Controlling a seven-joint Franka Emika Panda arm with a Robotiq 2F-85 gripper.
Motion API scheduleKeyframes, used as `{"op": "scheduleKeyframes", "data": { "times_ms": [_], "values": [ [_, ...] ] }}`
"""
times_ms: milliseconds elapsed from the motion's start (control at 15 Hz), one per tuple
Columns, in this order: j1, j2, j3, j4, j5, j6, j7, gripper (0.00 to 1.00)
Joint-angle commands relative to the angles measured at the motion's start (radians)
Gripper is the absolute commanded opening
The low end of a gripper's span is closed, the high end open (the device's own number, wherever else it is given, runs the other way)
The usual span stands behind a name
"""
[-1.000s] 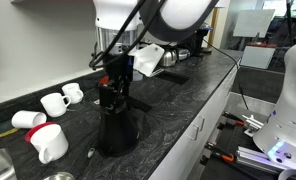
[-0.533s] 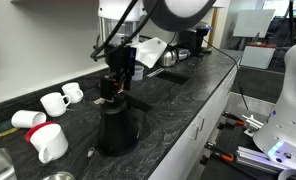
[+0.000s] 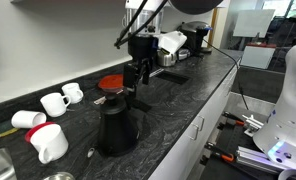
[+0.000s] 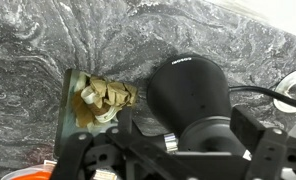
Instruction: Place the lid on the teapot
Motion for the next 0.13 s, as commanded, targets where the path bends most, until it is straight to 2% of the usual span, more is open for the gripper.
{"op": "scheduleKeyframes", "data": {
  "times_ms": [0, 67],
  "values": [
    [-0.015, 0.001, 0.015, 0.002, 0.003, -0.002, -0.002, 1.00],
    [-0.015, 0.002, 0.014, 0.002, 0.003, -0.002, -0.002, 1.00]
  ]
}}
